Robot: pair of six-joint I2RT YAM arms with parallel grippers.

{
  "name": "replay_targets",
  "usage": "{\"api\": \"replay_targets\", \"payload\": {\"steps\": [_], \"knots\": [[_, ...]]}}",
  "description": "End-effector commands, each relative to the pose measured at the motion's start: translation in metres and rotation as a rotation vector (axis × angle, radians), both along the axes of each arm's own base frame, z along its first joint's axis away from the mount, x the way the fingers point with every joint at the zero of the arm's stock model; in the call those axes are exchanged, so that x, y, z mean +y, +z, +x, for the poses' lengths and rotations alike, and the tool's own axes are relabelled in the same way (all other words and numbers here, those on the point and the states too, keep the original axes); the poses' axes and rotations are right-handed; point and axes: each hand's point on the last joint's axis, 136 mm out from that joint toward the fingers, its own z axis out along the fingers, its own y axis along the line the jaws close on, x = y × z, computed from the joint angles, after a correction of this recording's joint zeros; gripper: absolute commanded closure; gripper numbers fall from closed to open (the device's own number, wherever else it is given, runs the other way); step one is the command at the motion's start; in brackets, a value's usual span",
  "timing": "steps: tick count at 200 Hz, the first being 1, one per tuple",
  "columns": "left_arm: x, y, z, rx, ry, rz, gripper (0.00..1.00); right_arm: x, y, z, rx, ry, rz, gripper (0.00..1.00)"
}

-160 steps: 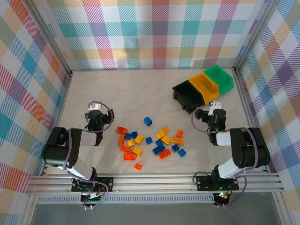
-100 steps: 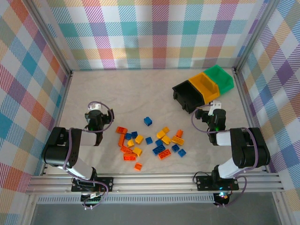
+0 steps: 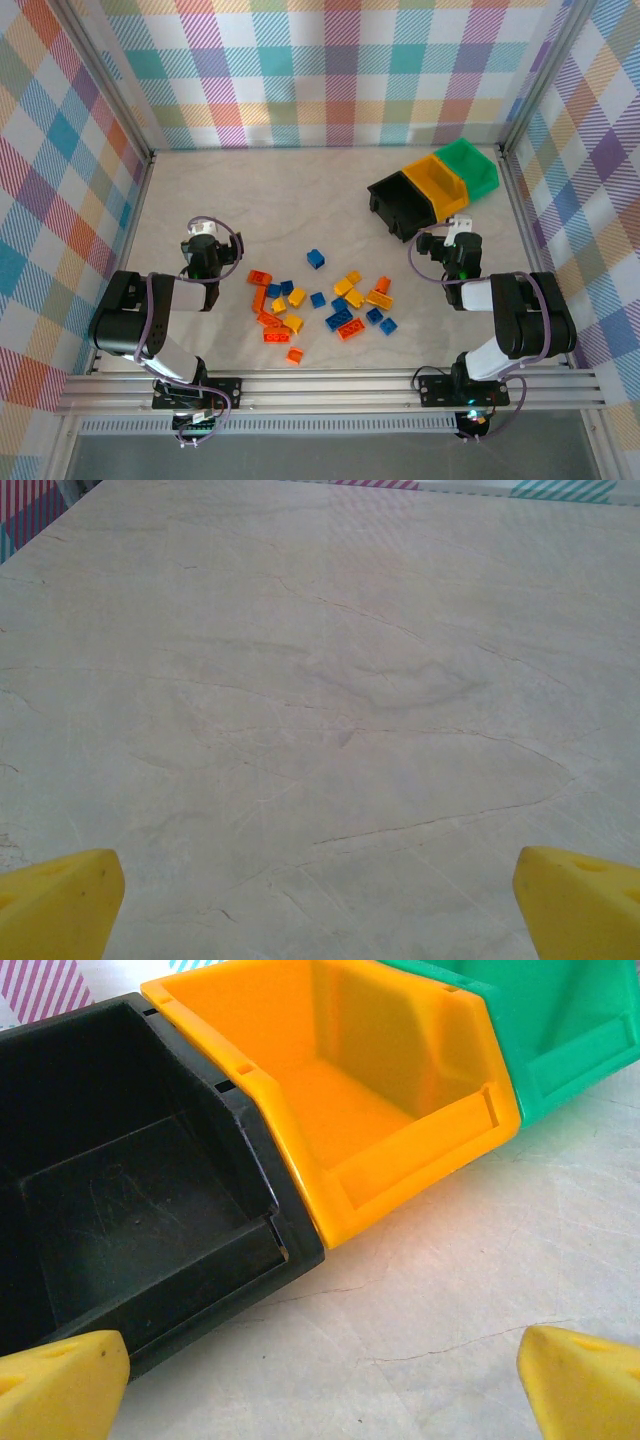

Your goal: Sort the legos into containers by color

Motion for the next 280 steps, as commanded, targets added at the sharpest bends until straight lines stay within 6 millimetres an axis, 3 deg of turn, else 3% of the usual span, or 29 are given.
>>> {"api": "replay_targets", "payload": {"steps": [1,32,53,76,103,125,148,161,169,190,223,255,280], "knots": [[-0.002,0.006,0.003,-0.026,-0.013,0.001,0.00,0.001,0.010,0.007,-0.031,0.010,0.005,0.00],[-0.001,0.009,0.003,-0.035,-0.006,0.004,0.00,0.000,0.011,0.008,-0.033,0.009,0.009,0.00],[0.007,0.031,0.000,-0.011,0.058,0.031,0.00,0.001,0.026,0.006,-0.037,-0.001,-0.015,0.00],[0.017,0.061,-0.003,-0.039,0.130,0.031,0.00,-0.016,0.034,0.003,0.086,-0.138,0.003,0.00],[0.038,0.093,-0.012,-0.205,0.317,-0.126,0.00,-0.029,0.043,-0.001,0.150,-0.261,0.048,0.00],[0.064,0.099,-0.023,-0.277,0.551,-0.335,0.00,-0.059,0.061,-0.010,0.119,-0.498,0.083,0.00],[0.068,0.099,-0.020,-0.191,0.589,-0.530,0.00,-0.043,0.071,-0.013,0.092,-0.451,0.280,0.00],[0.073,0.092,-0.030,-0.145,0.664,-0.594,0.00,-0.050,0.062,-0.028,0.109,-0.537,0.475,0.00],[0.072,0.091,-0.028,-0.136,0.649,-0.631,0.00,-0.042,0.062,-0.022,0.113,-0.425,0.584,0.00],[0.057,0.095,-0.015,-0.168,0.525,-0.726,0.00,-0.023,0.072,-0.007,0.065,-0.247,0.635,0.00],[0.036,0.112,-0.006,-0.200,0.409,-0.835,0.00,-0.007,0.079,0.007,0.178,-0.173,0.537,0.00],[-0.021,0.124,0.005,-0.022,0.208,-0.732,0.04,0.000,0.070,0.029,0.376,-0.119,0.420,0.03],[-0.063,0.104,-0.004,0.152,0.116,-0.701,0.15,0.013,0.054,0.050,0.456,-0.041,0.375,0.08]]}}
